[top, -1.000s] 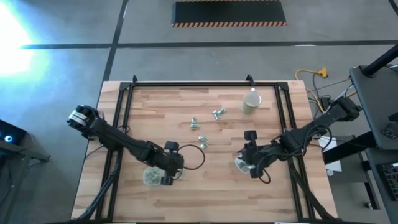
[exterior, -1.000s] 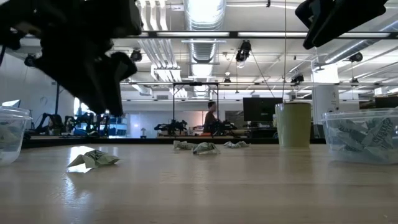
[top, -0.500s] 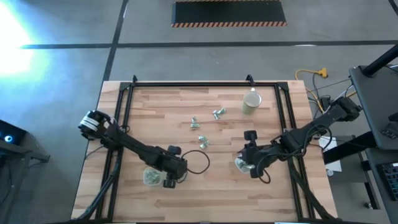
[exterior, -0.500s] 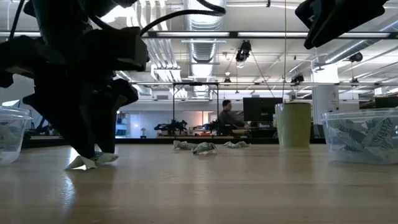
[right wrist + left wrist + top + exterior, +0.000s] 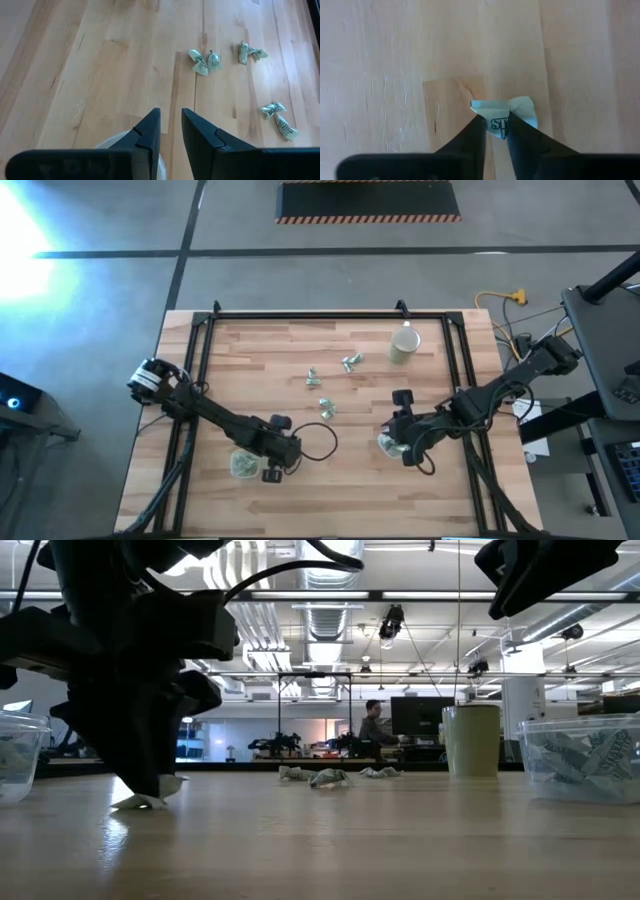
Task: Pick and place Stevia / Truvia into bins
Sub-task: Put the stevia packet into the left transparent container
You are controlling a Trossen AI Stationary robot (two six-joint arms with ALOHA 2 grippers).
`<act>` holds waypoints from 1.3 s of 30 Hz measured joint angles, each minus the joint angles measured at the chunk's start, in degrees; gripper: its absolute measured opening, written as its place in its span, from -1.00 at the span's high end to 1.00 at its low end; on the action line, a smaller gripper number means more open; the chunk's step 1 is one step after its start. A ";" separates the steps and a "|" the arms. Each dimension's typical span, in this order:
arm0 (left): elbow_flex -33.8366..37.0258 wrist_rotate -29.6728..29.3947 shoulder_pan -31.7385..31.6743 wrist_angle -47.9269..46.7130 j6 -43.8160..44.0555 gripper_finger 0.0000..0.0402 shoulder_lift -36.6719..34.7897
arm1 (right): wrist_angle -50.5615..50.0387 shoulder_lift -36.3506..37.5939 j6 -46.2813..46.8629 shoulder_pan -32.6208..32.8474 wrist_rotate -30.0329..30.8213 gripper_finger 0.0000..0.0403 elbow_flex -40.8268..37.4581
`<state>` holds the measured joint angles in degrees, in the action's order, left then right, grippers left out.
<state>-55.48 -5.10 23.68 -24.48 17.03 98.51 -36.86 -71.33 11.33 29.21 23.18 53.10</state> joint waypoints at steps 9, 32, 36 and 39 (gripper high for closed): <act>-1.18 -0.12 0.00 -0.16 -1.91 0.95 -2.46 | -0.02 0.00 0.00 0.00 0.02 0.66 -0.09; -2.23 0.78 9.01 -19.11 19.76 0.96 -19.25 | 2.21 -0.02 -1.78 0.00 2.30 0.66 -2.34; -2.23 1.14 11.28 -21.29 24.19 0.96 -19.07 | 3.68 -0.02 -3.40 0.00 2.56 0.66 -2.56; -2.21 1.15 12.38 -22.86 27.17 0.96 -19.03 | 4.68 -0.02 -3.73 -0.06 2.56 0.66 -2.58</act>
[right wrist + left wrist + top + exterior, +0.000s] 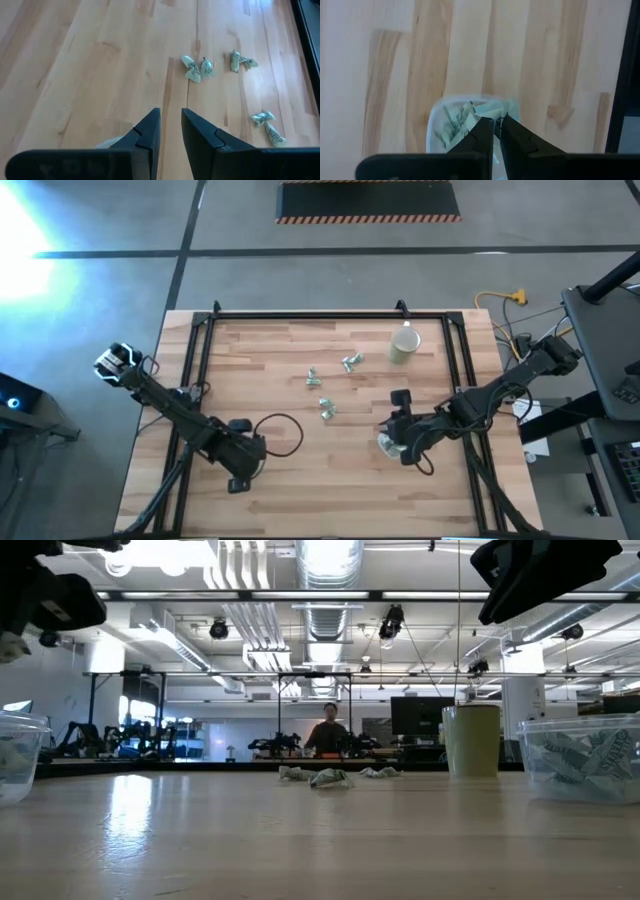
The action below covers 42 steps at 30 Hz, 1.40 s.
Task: Pick and place Stevia / Truvia into bins
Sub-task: Put the stevia packet into the left transparent container, then put the stevia packet into the right transparent container
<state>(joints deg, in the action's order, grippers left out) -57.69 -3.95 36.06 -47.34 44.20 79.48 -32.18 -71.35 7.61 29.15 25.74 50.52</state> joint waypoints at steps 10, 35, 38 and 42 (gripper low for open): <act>1.59 0.37 1.18 -3.12 4.98 0.96 0.00 | 1.27 0.00 -1.21 -0.05 -0.02 0.66 0.00; 2.92 1.78 1.15 -11.01 12.09 0.08 -0.24 | 10.07 0.00 -6.99 -0.77 -0.20 0.66 -2.10; 2.54 0.18 1.15 -13.49 12.51 0.08 -0.60 | 14.96 0.00 -10.20 -1.30 -0.24 0.66 -3.40; 2.56 -3.32 1.15 -13.78 12.49 0.08 -1.66 | 19.48 0.00 -12.49 -2.44 -0.23 0.66 -4.93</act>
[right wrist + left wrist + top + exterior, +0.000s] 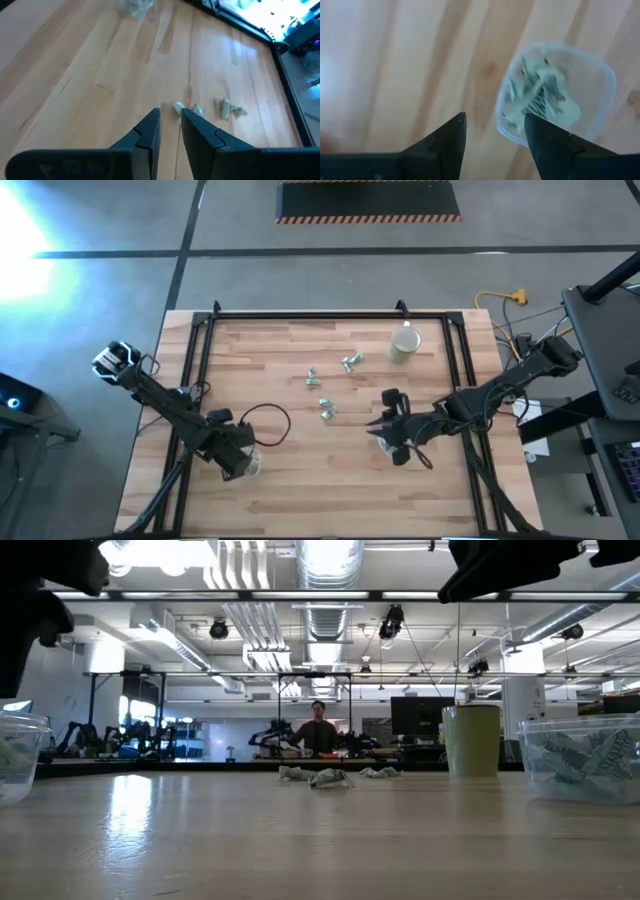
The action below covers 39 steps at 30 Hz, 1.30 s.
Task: Pick and place Stevia / Truvia into bins
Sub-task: Put the stevia packet into the right transparent container
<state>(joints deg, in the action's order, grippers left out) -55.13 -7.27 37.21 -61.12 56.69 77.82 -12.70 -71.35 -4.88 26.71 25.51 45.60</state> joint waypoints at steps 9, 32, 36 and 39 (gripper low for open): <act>0.23 -27.63 0.00 -4.67 0.05 0.08 -2.39 | 8.02 -1.75 0.22 -4.85 -0.88 0.66 -2.01; 1.65 -58.96 -2.23 -4.43 -4.98 0.08 -3.19 | 15.64 -29.45 -6.29 -24.22 -22.56 0.48 11.02; 2.16 -58.88 -2.23 -4.57 -5.01 0.08 -3.22 | 12.37 -32.05 -6.08 -25.70 -25.88 0.31 12.72; 2.29 -58.86 -2.23 -4.68 -5.03 0.08 -3.26 | 8.98 -33.01 -6.08 -25.97 -25.98 0.20 14.08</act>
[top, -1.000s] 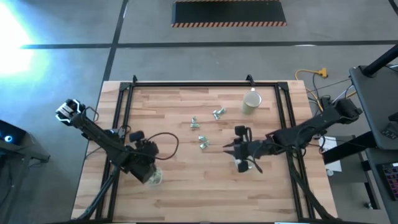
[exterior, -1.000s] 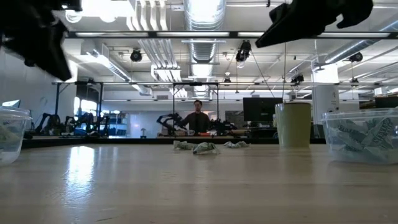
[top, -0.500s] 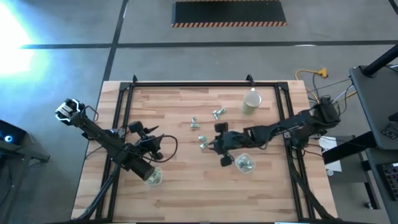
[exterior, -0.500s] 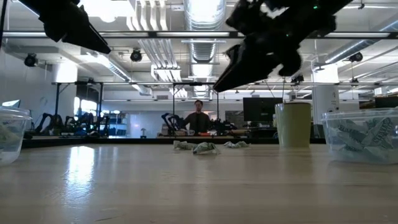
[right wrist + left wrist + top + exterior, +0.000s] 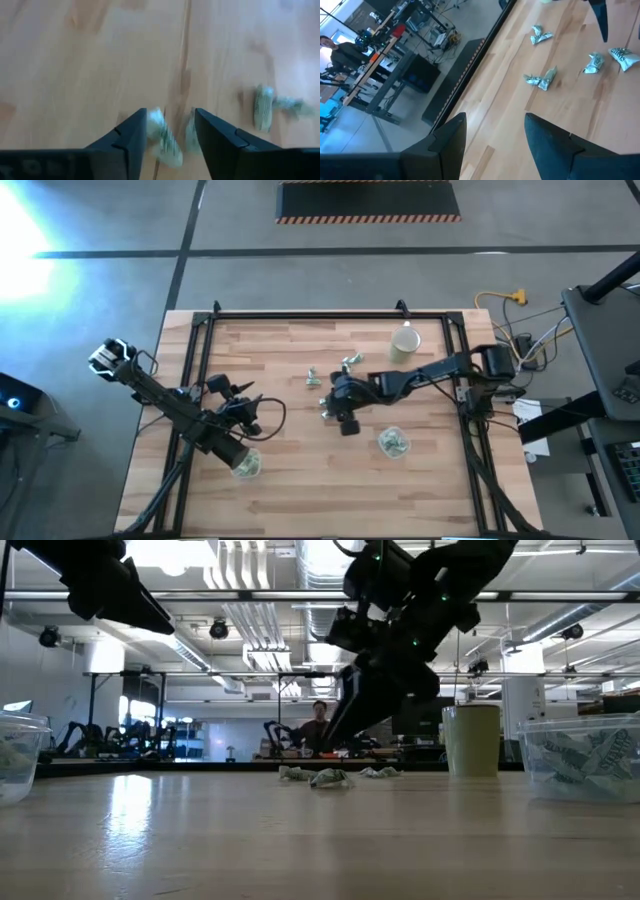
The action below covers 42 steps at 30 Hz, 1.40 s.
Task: Pick and place Stevia / Truvia into bins
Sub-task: Put the stevia packet into the right transparent container
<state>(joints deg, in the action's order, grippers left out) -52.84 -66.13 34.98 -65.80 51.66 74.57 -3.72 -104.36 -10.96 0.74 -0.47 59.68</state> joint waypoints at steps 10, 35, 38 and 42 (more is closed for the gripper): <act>0.80 -0.17 -0.11 0.11 0.07 0.08 -0.13 | -1.49 -0.63 0.66 -0.09 0.02 0.07 0.55; 0.81 -0.13 -0.11 0.70 0.04 0.08 -0.53 | -1.86 -3.53 4.90 -0.01 0.57 0.21 0.43; 0.81 -0.13 -0.11 0.74 0.04 0.08 -0.53 | -1.77 -3.56 5.10 -0.01 0.57 0.21 0.20; 0.81 -0.13 -0.11 0.81 0.04 0.08 -0.53 | -1.42 -3.56 5.42 -0.01 0.60 0.22 -0.18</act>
<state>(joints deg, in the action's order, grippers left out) -52.03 -66.26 34.87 -64.99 51.70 74.04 -5.14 -107.92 -5.54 0.73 0.13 59.50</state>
